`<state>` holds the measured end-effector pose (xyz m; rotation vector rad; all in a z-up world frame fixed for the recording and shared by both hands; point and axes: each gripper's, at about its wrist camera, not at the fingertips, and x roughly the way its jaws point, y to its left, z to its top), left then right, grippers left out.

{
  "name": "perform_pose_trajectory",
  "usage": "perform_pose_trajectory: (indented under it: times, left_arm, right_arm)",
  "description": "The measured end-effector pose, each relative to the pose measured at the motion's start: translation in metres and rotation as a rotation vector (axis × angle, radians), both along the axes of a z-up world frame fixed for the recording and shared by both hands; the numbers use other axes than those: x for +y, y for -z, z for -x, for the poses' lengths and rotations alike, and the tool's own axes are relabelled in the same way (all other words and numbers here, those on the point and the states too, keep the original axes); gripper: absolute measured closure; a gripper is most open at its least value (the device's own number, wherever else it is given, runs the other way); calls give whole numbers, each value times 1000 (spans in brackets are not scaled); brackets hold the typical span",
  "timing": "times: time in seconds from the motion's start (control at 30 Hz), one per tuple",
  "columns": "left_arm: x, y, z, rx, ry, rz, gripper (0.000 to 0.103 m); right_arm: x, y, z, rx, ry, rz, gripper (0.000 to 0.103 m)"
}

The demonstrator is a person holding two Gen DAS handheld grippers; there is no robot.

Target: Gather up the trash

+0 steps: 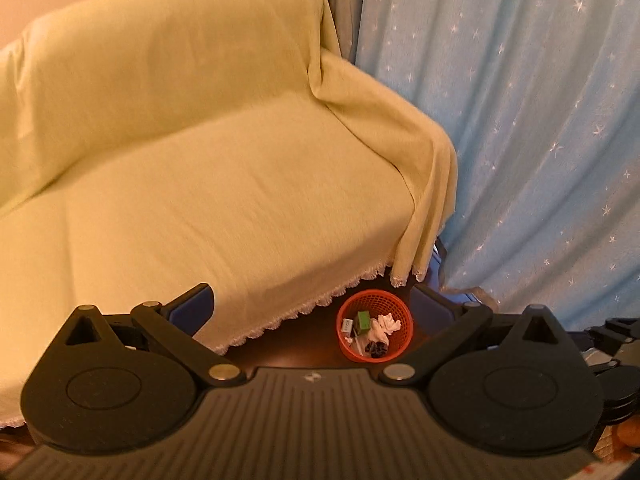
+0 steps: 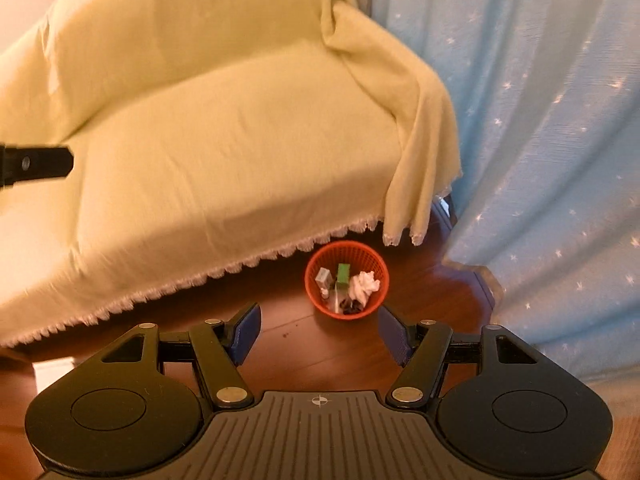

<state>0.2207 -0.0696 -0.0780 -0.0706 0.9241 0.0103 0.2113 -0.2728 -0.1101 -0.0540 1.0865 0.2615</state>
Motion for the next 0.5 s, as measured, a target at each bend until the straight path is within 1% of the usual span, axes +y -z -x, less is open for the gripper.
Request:
perform_pose_trajectory:
  times: [0.1, 0.2, 0.33, 0.4, 0.5]
  left_arm:
    - [8, -21, 12, -11, -1, 4, 1]
    - [17, -33, 22, 1, 10, 12, 1]
    - [31, -44, 38, 29, 31, 13, 1]
    - [37, -49, 48, 25, 42, 21, 1]
    - [45, -53, 61, 19, 53, 13, 1]
  right_arm:
    - [0, -24, 11, -18, 54, -11, 41]
    - [3, -39, 23, -28, 105, -18, 41]
    - [11, -55, 41, -25, 145, -20, 41]
    - [17, -62, 53, -31, 161, -6, 41]
    - [25, -69, 70, -43, 186, -6, 41]
